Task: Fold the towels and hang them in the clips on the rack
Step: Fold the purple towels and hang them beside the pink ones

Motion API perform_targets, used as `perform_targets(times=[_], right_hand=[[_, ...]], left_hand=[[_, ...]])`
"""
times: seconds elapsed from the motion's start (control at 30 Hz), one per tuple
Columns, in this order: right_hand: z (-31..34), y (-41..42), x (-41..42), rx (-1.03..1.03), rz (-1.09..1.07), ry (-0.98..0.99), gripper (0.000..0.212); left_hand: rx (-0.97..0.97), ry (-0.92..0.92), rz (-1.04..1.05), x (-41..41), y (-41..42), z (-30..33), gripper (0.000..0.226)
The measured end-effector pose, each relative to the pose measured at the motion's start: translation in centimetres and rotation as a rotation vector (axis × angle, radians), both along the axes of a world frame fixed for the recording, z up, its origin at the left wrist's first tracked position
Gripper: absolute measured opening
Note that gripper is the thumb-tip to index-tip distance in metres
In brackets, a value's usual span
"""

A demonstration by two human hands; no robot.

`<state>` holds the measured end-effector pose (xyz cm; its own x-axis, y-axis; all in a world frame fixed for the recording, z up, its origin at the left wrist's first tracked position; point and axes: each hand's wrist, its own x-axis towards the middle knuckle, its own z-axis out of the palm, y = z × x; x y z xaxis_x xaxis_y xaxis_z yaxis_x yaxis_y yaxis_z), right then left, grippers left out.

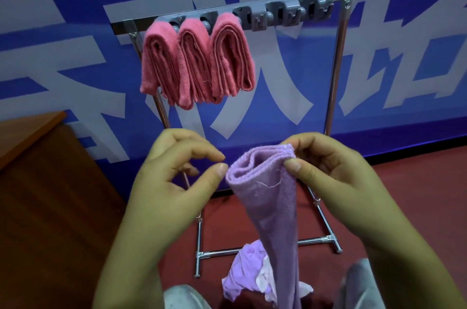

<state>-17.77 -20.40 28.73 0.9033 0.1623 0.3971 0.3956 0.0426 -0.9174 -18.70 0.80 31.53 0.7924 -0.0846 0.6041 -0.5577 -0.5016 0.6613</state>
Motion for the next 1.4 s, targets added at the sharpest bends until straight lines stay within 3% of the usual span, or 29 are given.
perform_targets(times=[0.23, 0.67, 0.8, 0.9, 1.0, 1.2, 1.4], right_hand=[[-0.3, -0.2, 0.2, -0.022, -0.008, -0.010, 0.014], [-0.9, -0.2, 0.3, -0.229, -0.003, -0.079, 0.012], [-1.1, -0.5, 0.4, -0.235, 0.002, -0.078, 0.010], [-1.1, -0.6, 0.5, -0.226, 0.011, -0.072, 0.012], [-1.2, -0.6, 0.6, -0.211, 0.021, -0.065, 0.012], [-1.5, -0.1, 1.0, -0.203, 0.047, -0.026, 0.011], [-1.9, 0.3, 1.5, -0.155, 0.042, -0.001, 0.009]], left_hand=[[0.086, 0.100, -0.184, 0.1, -0.3, 0.2, 0.006], [0.490, 0.166, 0.001, 1.4, -0.9, -0.4, 0.007], [0.363, 0.226, 0.050, 1.1, -0.9, -0.4, 0.015], [0.144, 0.323, -0.006, 1.1, -0.6, -0.3, 0.016], [0.090, 0.339, -0.087, 0.9, -0.7, 0.0, 0.015], [0.367, 0.276, -0.132, 1.1, -0.3, 0.4, 0.031], [0.564, 0.158, -0.171, 1.7, 1.6, 0.6, 0.018]])
